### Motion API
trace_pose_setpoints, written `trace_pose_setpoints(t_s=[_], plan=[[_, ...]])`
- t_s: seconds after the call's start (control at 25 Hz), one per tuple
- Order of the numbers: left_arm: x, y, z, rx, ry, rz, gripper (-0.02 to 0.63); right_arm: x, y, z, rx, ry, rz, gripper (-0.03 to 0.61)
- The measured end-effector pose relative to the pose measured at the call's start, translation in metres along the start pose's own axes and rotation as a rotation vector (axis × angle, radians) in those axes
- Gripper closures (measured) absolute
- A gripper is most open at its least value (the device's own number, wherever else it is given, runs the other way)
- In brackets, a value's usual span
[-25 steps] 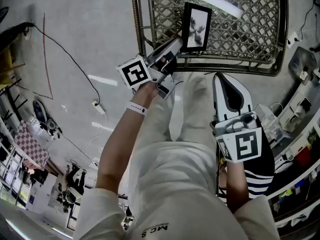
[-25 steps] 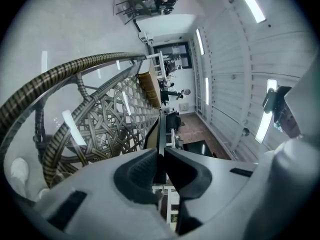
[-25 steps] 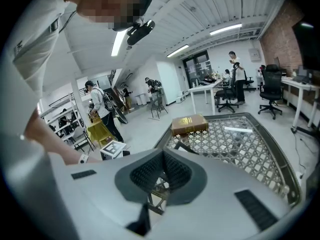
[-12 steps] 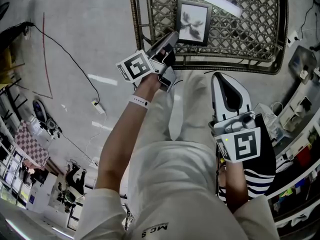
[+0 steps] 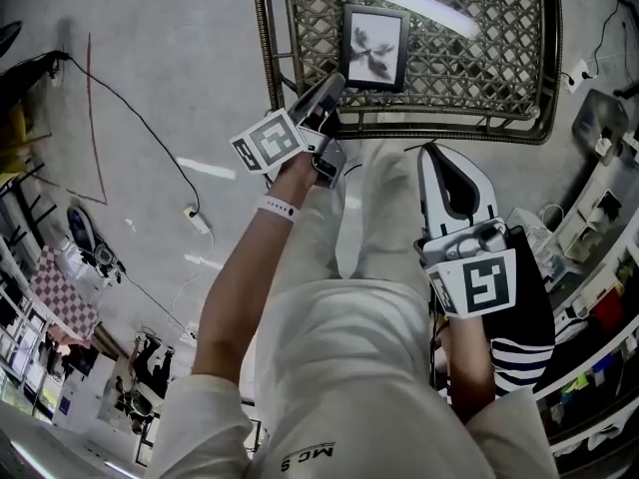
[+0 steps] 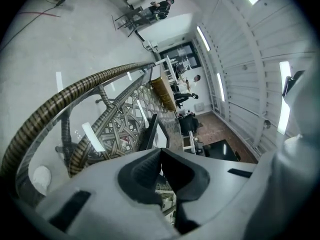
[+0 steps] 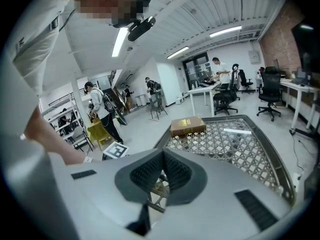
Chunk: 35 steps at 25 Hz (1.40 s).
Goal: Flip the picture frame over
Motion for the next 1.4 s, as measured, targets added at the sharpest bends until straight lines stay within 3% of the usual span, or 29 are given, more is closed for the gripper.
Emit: trace_pose_setpoints(t_s=[0.2, 0.48, 0.96, 1.12, 1.28, 1.4], plan=[[0.016, -0.001, -0.012, -0.079, 0.025, 0.008, 0.589, 0.008, 0.006, 0.001, 0.034, -0.014, -0.008, 0.563], [0.044, 0.012, -0.044, -0.248, 0.075, 0.035, 0.589, 0.017, 0.021, 0.014, 0.067, -0.025, -0.031, 0.563], [0.113, 0.047, -0.148, -0.652, 0.094, 0.003, 0.589, 0.052, 0.062, 0.048, 0.070, -0.042, -0.112, 0.563], [0.138, 0.055, -0.198, -0.744, 0.043, -0.021, 0.589, 0.065, 0.074, 0.059, 0.070, -0.042, -0.146, 0.563], [0.165, 0.068, -0.235, -0.856, 0.048, -0.039, 0.589, 0.072, 0.082, 0.069, 0.087, -0.062, -0.179, 0.563], [0.181, 0.071, -0.250, -0.894, 0.047, -0.035, 0.589, 0.079, 0.087, 0.077, 0.108, -0.071, -0.201, 0.563]])
Point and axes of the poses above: the fingertips, and each gripper's own axes: x backward along the fingers, z to its left, y out of its top, the point moved 3 cm from there along x, backward along the fingers, and after that the axes turned 8 degrees about -x, right-handed, at the moved point
